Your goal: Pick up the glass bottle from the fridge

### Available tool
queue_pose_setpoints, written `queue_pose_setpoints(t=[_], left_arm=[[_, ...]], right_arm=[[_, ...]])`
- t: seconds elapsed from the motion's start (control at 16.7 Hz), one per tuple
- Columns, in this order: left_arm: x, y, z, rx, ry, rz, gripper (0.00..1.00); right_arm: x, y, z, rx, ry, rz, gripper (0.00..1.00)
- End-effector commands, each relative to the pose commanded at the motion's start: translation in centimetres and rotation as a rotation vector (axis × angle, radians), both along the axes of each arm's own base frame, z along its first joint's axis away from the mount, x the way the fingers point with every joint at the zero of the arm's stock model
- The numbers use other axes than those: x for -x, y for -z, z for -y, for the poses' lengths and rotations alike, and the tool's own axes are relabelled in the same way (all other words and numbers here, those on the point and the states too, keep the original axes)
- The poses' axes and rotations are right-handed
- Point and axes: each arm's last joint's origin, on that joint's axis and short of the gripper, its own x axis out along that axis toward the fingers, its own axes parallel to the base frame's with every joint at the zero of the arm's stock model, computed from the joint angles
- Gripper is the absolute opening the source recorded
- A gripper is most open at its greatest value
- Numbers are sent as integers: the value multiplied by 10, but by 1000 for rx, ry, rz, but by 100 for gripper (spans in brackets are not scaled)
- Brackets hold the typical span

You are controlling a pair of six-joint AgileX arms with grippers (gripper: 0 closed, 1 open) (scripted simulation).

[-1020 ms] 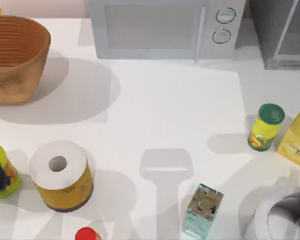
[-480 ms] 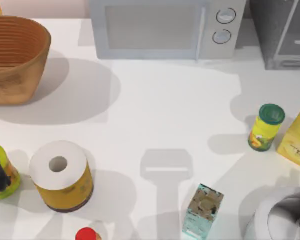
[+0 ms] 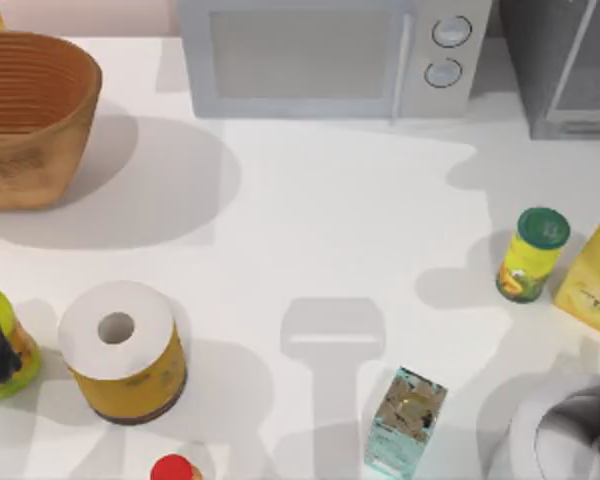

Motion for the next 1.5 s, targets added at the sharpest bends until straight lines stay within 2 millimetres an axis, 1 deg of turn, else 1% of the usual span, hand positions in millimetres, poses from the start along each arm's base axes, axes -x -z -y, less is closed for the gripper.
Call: queue_pose_setpoints(t=[0.06, 0.18, 0.3, 0.42, 0.66, 0.72, 0.84, 0.96, 1.08, 1.2, 1.32, 1.38, 1.5], left_arm=[[0, 0, 0, 0, 0, 0, 100], [0, 0, 0, 0, 0, 0, 100], [0, 0, 0, 0, 0, 0, 100], [0, 0, 0, 0, 0, 0, 100], [0, 0, 0, 0, 0, 0, 100], [0, 0, 0, 0, 0, 0, 100], [0, 0, 0, 0, 0, 0, 100], [0, 0, 0, 0, 0, 0, 100], [0, 0, 0, 0, 0, 0, 100], [0, 0, 0, 0, 0, 0, 100], [0, 0, 0, 0, 0, 0, 100], [0, 0, 0, 0, 0, 0, 100], [0, 0, 0, 0, 0, 0, 100]], right_arm=[[13, 4, -1, -3, -1, -12, 0], [35, 5, -2, -3, -1, -14, 0], [48, 2, -2, 3, -1, -1, 0], [52, 1, -3, 6, -2, 5, 0], [50, 3, -4, 2, -6, 0, 0], [52, 0, -5, 4, -5, 3, 0], [58, -9, -10, 11, -3, 10, 0], [70, -25, -20, 19, -1, 18, 0], [89, -42, -34, 26, -2, 25, 0], [117, -59, -50, 28, -4, 26, 0], [152, -70, -67, 26, -5, 24, 0], [171, -73, -76, 23, -6, 22, 0], [211, -71, -90, 17, -5, 18, 0]])
